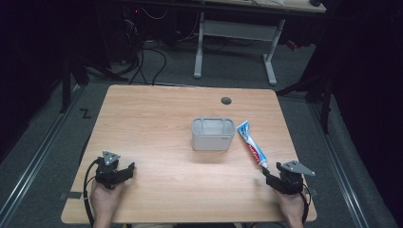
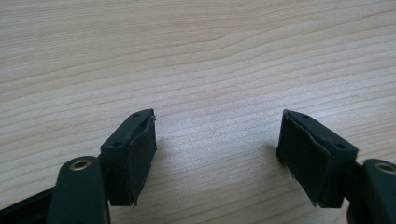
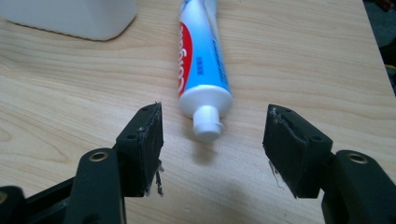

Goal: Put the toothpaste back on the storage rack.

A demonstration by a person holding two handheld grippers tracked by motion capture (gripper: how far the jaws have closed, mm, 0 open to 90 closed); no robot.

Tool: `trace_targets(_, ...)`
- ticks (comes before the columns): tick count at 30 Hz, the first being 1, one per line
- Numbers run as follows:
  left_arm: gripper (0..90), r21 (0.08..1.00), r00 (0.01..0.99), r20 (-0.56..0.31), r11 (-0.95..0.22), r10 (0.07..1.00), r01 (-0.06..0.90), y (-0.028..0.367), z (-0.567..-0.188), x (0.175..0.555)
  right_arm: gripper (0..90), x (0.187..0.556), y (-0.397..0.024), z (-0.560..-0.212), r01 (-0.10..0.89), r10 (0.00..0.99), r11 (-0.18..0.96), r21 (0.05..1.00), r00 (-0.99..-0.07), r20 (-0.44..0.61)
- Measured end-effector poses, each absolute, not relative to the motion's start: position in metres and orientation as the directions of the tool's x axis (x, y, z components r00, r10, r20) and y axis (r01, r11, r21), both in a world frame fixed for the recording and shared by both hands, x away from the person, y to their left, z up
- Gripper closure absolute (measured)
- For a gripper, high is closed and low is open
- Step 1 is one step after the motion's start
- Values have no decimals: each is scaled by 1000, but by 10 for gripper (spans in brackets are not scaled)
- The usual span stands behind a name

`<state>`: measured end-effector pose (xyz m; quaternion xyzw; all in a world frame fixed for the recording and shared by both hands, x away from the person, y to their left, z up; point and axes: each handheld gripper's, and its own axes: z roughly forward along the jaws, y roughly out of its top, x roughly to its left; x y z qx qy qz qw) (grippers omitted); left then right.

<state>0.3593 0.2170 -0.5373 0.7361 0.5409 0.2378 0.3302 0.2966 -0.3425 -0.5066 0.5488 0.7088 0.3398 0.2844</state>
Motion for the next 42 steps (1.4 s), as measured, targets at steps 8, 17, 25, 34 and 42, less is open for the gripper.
trace_targets(8, 283, 743, 302, -7, -196, 953, 639, 217, -537, 359, 390, 312, -331, -499, 592, 961, 211, 778, -273, -53)
trace_targets(17, 282, 744, 302, -9, -195, 953, 639, 217, -537, 359, 360, 330, -323, -485, 600, 954, 251, 760, -288, -88)
trace_targets(25, 282, 743, 303, -10, -196, 953, 640, 217, -537, 359, 373, 348, -317, -477, 616, 948, 284, 735, -297, -117)
trace_targets(34, 282, 743, 303, -10, -196, 953, 640, 217, -537, 359, 375, 368, -309, -472, 626, 944, 304, 718, -298, -140)
trace_targets(42, 282, 743, 303, -10, -196, 953, 640, 217, -537, 359, 365, 391, -302, -465, 652, 936, 324, 686, -328, -129)
